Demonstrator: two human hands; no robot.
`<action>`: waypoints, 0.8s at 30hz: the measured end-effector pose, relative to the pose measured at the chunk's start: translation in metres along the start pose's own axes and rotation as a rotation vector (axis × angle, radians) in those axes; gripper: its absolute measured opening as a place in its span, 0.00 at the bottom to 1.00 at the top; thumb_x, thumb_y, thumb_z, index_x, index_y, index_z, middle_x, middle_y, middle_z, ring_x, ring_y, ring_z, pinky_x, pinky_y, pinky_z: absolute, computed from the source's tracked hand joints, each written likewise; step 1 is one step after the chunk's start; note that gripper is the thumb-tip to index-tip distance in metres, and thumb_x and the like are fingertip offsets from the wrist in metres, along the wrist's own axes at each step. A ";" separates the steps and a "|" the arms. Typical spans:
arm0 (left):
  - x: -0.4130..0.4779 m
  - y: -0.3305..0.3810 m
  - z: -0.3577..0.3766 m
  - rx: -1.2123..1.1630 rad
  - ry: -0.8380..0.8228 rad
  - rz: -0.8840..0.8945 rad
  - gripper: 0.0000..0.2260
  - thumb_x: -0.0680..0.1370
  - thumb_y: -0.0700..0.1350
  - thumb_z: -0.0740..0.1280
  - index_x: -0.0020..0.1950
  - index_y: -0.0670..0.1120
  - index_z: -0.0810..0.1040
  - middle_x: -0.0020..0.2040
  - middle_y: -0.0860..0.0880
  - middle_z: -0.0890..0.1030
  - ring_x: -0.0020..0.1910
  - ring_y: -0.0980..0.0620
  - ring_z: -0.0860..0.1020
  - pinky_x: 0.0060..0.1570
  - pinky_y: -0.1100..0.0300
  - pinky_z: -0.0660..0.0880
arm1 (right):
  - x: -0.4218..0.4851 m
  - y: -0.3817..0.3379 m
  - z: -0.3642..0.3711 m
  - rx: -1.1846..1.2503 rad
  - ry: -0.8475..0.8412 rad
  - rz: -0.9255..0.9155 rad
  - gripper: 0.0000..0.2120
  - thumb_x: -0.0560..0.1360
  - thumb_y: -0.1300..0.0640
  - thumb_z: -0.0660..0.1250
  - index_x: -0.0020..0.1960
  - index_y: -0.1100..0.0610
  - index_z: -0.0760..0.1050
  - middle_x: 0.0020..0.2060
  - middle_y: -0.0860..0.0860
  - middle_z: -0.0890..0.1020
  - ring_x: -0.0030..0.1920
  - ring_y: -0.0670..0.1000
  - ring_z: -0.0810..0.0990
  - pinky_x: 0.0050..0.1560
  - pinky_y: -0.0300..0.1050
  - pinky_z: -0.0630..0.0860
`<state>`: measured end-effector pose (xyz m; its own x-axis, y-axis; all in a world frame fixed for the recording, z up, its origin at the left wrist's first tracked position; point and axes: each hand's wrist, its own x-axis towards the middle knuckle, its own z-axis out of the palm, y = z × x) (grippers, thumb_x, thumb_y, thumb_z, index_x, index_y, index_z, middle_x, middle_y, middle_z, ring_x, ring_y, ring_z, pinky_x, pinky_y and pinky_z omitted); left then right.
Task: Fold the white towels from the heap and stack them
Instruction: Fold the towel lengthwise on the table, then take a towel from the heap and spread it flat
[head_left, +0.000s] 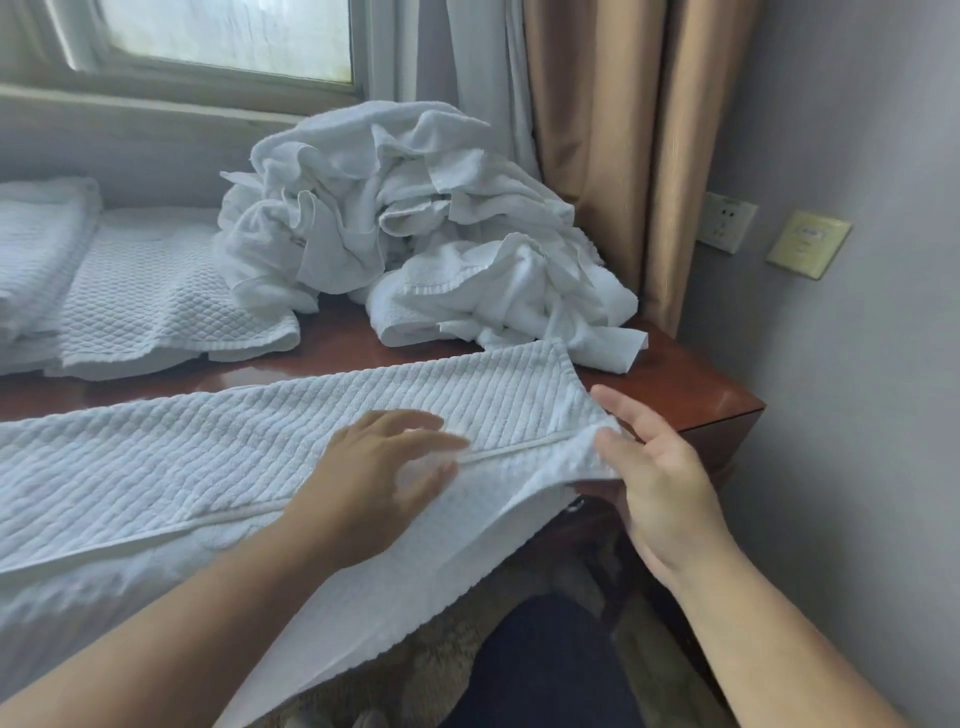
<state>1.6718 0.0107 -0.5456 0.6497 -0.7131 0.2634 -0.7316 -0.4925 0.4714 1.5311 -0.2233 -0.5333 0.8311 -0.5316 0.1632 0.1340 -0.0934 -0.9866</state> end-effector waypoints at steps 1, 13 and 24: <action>-0.002 0.001 -0.006 -0.117 -0.010 0.002 0.23 0.78 0.71 0.49 0.61 0.67 0.79 0.65 0.66 0.74 0.66 0.64 0.68 0.65 0.54 0.66 | 0.010 -0.006 0.001 0.124 -0.030 0.038 0.14 0.75 0.52 0.69 0.61 0.45 0.82 0.61 0.55 0.83 0.60 0.55 0.83 0.52 0.48 0.82; 0.031 0.013 -0.053 0.077 -0.037 -0.312 0.16 0.85 0.52 0.56 0.38 0.49 0.66 0.36 0.52 0.73 0.34 0.53 0.71 0.33 0.55 0.65 | 0.084 -0.026 0.024 -0.464 -0.107 -0.010 0.09 0.76 0.58 0.70 0.56 0.50 0.82 0.45 0.42 0.86 0.47 0.41 0.83 0.45 0.36 0.76; 0.101 0.003 -0.087 0.653 -0.083 0.002 0.10 0.85 0.53 0.55 0.46 0.55 0.71 0.35 0.54 0.69 0.31 0.54 0.70 0.30 0.58 0.67 | 0.137 -0.010 0.027 -0.834 0.243 -0.324 0.25 0.81 0.48 0.66 0.29 0.54 0.62 0.23 0.47 0.69 0.28 0.48 0.69 0.28 0.45 0.60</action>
<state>1.7532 -0.0193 -0.4439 0.6492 -0.7375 0.1861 -0.7245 -0.6741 -0.1440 1.6581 -0.2724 -0.5014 0.6722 -0.5268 0.5203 -0.1700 -0.7938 -0.5840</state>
